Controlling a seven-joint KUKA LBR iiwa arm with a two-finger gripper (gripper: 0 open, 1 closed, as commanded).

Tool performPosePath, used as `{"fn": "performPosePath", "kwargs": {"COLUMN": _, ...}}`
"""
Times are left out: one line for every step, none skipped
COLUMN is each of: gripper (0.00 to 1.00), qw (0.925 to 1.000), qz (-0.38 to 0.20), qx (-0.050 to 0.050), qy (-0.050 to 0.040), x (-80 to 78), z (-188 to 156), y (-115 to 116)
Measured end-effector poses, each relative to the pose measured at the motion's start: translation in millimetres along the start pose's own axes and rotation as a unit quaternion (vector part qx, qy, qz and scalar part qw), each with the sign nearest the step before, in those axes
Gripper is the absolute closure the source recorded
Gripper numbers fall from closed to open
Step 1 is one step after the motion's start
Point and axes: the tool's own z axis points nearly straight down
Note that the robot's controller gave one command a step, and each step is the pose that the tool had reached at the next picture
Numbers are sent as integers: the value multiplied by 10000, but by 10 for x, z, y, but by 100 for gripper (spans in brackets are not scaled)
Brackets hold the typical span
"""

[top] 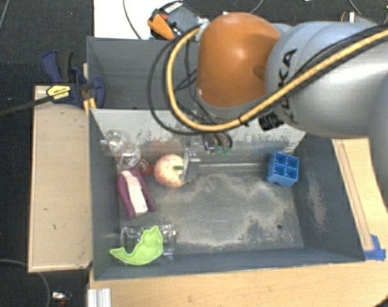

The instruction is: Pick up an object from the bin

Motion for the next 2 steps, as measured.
{"fn": "performPosePath", "kwargs": {"gripper": 0, "qw": 10000, "qz": 27, "qx": -6, "qy": -40, "x": -16, "z": -49, "y": -10}}
{"fn": "performPosePath", "kwargs": {"gripper": 0, "qw": 9982, "qz": 593, "qx": -18, "qy": -61, "x": -20, "z": 1283, "y": -144}}
